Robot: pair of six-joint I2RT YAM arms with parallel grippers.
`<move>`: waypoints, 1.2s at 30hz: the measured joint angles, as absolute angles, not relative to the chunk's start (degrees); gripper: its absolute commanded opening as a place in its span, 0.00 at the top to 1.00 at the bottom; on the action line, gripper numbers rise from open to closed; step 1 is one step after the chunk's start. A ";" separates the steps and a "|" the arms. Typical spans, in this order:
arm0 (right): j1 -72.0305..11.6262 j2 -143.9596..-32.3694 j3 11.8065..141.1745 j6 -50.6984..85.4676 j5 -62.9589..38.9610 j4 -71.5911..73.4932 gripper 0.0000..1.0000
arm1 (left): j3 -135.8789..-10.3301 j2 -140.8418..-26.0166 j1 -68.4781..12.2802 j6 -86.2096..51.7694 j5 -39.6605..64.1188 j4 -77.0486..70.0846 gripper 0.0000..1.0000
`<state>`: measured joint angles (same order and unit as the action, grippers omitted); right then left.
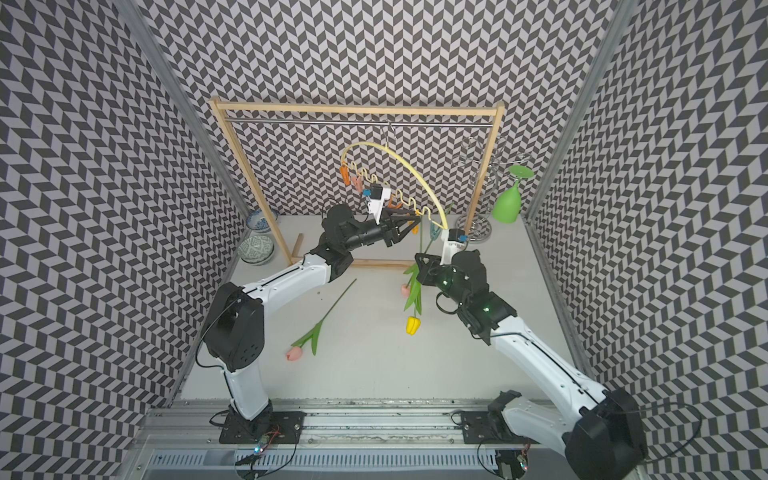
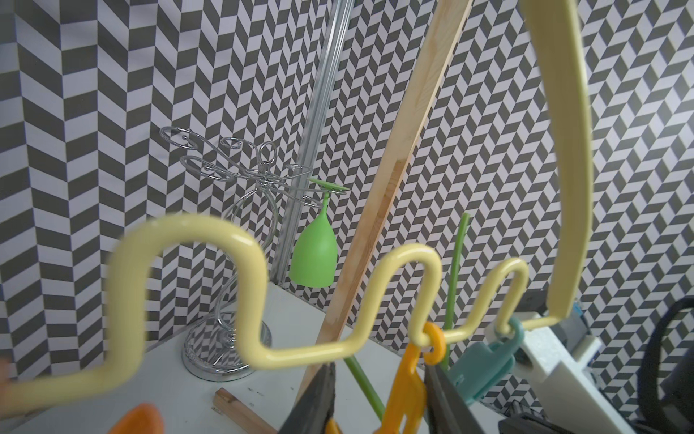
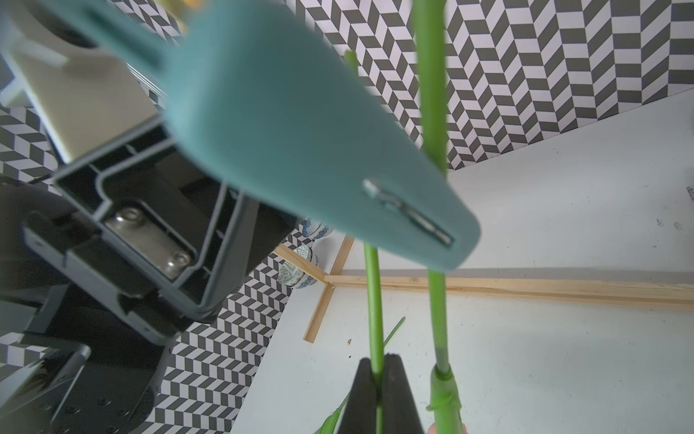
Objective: Dry the flowers on a clothes hanger
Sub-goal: Open the clamp at the hanger.
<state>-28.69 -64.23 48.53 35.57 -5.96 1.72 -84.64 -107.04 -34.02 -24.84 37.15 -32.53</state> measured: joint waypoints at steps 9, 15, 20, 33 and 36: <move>-28.69 -64.40 49.12 35.53 -6.02 1.74 1.00 | -85.56 -107.31 -34.39 -25.15 36.88 -31.77 0.59; -28.69 -64.58 49.56 35.53 -5.91 1.52 1.00 | -86.83 -107.72 -34.50 -25.17 35.31 -29.43 0.39; -28.69 -64.64 49.78 35.53 -5.58 1.26 1.00 | -86.85 -107.72 -34.52 -25.52 32.53 -26.92 0.44; -28.69 -65.28 50.76 35.53 -5.56 1.30 1.00 | -89.08 -107.90 -36.36 -26.63 29.93 -23.73 0.63; -28.69 -65.30 50.76 35.53 -5.56 1.26 1.00 | -89.08 -107.90 -36.34 -26.63 29.30 -23.27 0.63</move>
<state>-28.69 -65.30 50.76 35.53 -5.56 1.26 -89.08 -107.90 -36.34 -26.63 29.30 -23.27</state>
